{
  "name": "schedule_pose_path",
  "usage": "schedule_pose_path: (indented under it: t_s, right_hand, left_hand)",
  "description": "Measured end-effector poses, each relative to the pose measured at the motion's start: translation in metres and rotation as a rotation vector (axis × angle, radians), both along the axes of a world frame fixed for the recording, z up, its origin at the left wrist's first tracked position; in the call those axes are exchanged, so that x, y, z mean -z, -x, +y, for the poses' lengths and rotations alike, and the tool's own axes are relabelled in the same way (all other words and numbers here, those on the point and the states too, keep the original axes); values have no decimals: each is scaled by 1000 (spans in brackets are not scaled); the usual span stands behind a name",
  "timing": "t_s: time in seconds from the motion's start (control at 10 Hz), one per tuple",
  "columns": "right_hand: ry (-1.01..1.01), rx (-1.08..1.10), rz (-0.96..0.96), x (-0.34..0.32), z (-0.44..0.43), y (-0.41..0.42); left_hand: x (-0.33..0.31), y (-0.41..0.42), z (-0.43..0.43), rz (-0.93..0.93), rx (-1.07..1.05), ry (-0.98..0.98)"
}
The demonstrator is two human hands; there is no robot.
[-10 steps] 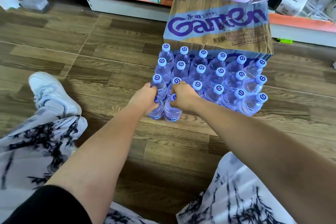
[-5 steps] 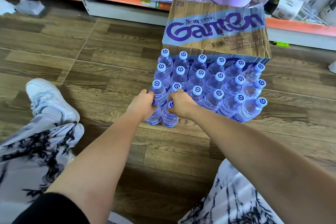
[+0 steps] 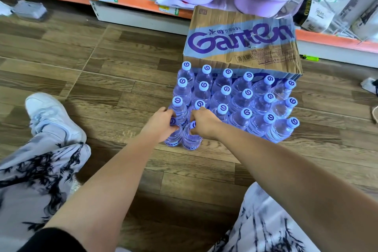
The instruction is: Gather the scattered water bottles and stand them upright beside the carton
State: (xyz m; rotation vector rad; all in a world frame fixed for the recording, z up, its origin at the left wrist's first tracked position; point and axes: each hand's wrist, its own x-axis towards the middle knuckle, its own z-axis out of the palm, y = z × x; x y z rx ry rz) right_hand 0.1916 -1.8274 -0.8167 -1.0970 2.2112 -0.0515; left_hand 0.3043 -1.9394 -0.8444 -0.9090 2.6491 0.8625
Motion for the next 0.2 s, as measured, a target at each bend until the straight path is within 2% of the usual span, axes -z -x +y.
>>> schedule_pose_path:
  t_s: [0.2]
  right_hand:
    - [-141,-159,69,-7,9,-14]
  left_hand:
    - [-20,-5,-1,-184,58,-11]
